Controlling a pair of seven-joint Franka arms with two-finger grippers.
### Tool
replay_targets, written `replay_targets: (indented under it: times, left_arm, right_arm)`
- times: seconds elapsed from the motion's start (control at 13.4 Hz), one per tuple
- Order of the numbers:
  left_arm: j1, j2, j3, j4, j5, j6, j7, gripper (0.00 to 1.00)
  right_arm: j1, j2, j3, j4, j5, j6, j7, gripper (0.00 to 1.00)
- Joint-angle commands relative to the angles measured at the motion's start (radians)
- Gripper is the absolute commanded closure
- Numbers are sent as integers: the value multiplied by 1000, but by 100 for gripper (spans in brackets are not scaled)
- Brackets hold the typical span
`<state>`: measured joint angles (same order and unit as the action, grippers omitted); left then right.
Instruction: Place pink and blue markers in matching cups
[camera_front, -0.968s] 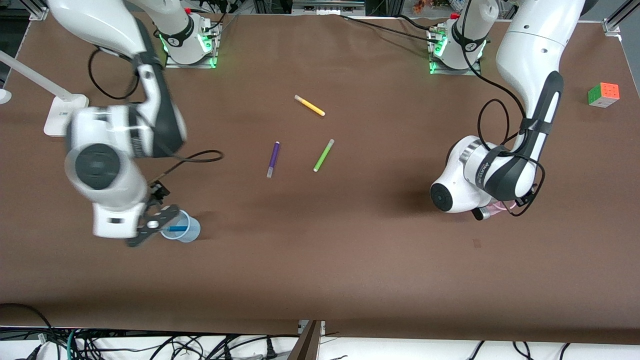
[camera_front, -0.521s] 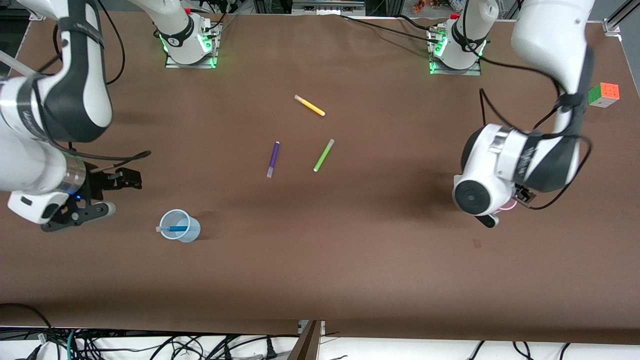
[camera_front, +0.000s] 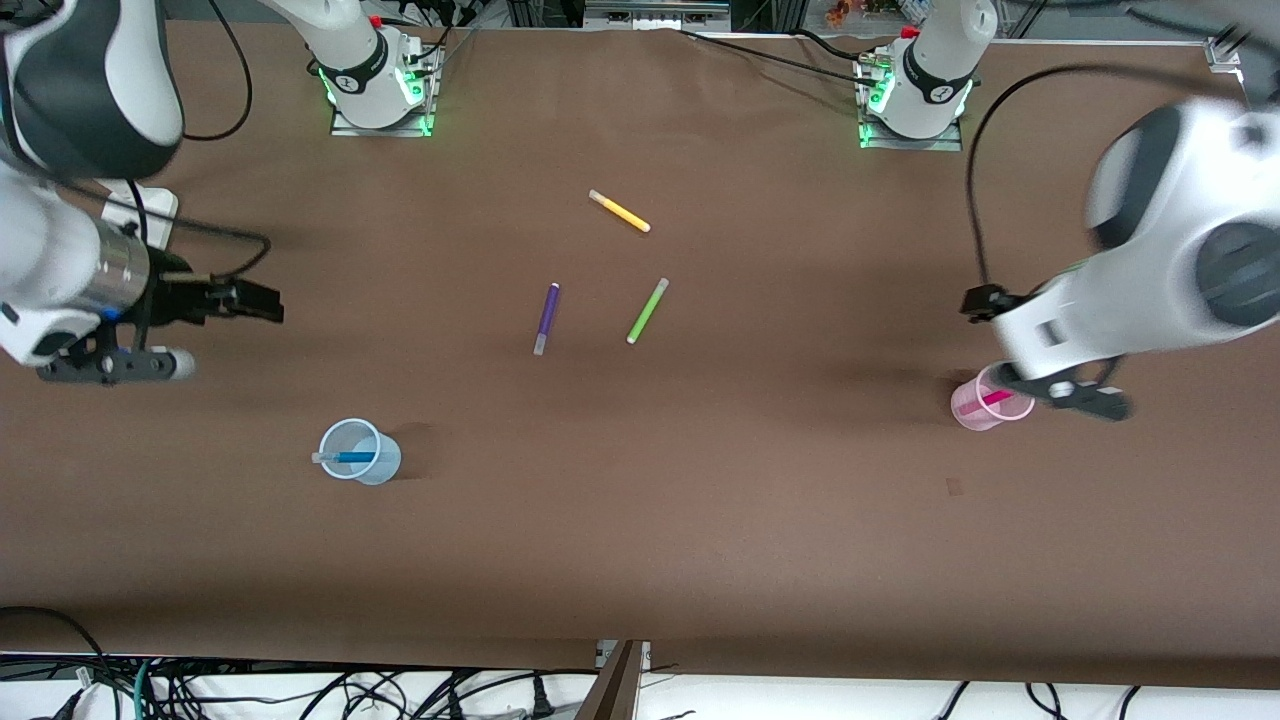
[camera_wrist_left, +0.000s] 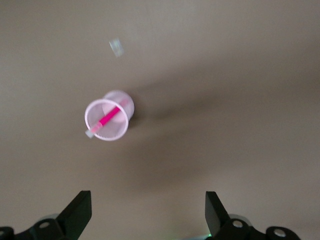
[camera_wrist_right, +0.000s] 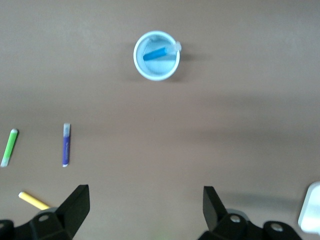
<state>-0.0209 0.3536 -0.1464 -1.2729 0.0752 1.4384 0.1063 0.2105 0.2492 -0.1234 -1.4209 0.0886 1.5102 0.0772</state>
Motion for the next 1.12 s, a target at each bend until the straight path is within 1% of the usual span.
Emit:
replay_targets:
  times: [0.0, 0.07, 0.15, 0.22, 0.3, 0.37, 0.52, 0.67, 1.04]
  left_arm:
    - [3, -201, 54, -205, -58, 188, -16, 0]
    - [1, -276, 68, -329, -63, 277, -17, 0]
    - [-8, -338, 92, -418, -78, 328, -48, 0]
    - [-40, -364, 122, -462, -86, 338, -98, 0]
    - [-54, -367, 148, -468, -84, 336, -112, 0]
    - [-53, -367, 148, -468, -86, 332, -114, 0]
    - [-54, -355, 142, -448, -75, 309, -114, 0]
    - [-50, -337, 142, -408, -74, 252, -88, 0]
    - [-54, -321, 142, -402, -74, 252, -68, 0]
  right_arm:
    - [-65, -117, 57, -139, -30, 4, 12, 0]
    - [-72, -148, 56, -147, -36, -1, 13, 0]
    - [-72, -175, 56, -164, -36, 7, 15, 0]
    - [-74, -189, 56, -173, -36, 5, 15, 0]
    - [-77, -205, 56, -184, -40, 7, 16, 0]
    - [-92, -218, 54, -193, -44, 11, 16, 0]
    - [-94, -200, 38, -171, -53, -10, 12, 0]
    - [-99, -171, 34, -125, -56, -39, 12, 0]
    - [-100, -165, 34, -115, -55, -33, 13, 0]
